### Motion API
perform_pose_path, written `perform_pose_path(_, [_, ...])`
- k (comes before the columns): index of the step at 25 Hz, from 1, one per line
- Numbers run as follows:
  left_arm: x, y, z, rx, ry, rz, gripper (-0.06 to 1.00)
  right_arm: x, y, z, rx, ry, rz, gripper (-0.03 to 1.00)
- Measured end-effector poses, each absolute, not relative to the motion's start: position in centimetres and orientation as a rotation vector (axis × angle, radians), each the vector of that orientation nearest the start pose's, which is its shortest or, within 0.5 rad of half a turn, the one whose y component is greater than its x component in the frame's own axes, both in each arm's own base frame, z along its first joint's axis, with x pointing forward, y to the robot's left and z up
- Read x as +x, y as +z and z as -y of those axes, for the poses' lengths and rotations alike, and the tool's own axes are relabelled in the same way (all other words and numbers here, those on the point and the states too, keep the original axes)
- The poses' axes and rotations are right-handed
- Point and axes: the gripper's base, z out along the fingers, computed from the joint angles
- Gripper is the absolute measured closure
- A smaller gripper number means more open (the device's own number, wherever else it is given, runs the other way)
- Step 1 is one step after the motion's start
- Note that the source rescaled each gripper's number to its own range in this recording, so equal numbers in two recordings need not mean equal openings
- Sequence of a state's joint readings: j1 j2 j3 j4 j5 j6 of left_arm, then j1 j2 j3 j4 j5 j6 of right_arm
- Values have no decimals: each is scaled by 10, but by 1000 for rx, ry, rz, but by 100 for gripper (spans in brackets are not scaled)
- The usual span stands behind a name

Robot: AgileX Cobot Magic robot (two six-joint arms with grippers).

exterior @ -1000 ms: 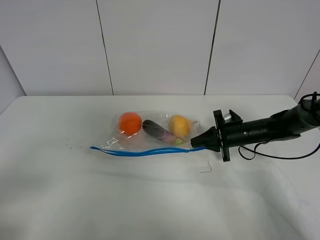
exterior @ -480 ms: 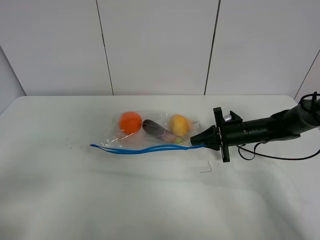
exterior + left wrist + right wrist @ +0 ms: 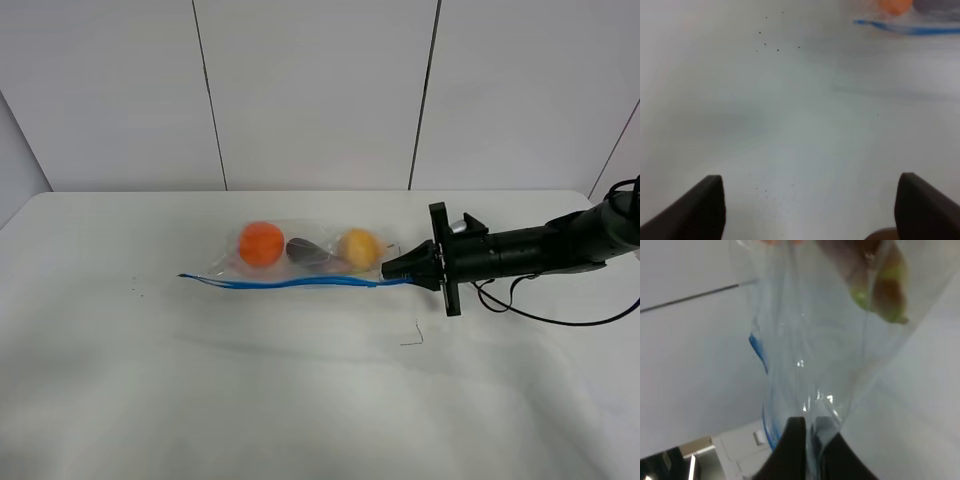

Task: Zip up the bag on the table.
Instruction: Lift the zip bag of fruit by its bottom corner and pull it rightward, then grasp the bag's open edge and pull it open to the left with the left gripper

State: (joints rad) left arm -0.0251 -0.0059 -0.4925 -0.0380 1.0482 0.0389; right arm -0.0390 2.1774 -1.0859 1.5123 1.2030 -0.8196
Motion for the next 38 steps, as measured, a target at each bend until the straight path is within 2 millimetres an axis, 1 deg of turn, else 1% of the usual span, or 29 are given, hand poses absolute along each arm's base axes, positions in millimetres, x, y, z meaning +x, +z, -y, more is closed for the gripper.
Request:
perform_pose_path(4, [-5,276,3,66,-37,-2032,-6,363,104,-71,465,1809,-2491,97])
perform_pose_path(21, [-5,277,3,66,-37,-2030,-6,364,105,-71,470,1811,-2488,97])
perform_pose_path(23, [-7,283,3,64,-38,-2006,-6,364,105,-71,470,1811,-2488,97])
perform_pose_path(24, [-9,291,3,59,-44,-1991,-6,364,105,-71,470,1811,-2488,97])
perform_pose_path(26, [-9,312,4,29,-84,-1963,-6,364,105,-71,470,1811,-2488,97])
perform_pose_path(28, [-5,334,6,2,-133,-1955,-6,364,105,-71,472,1811,-2489,97])
perform_pose_path(32, [21,376,11,-33,-217,-1978,-6,364,105,-71,472,1811,-2489,97])
perform_pose_path(33, [30,384,12,-37,-236,-1997,-6,364,105,-71,472,1811,-2489,97])
perform_pose_path(36, [65,398,17,-46,-291,-2057,-6,364,105,-71,472,1811,-2489,97])
perform_pose_path(38, [94,397,20,-52,-335,-2102,-6,364,105,-71,472,1811,-2489,97])
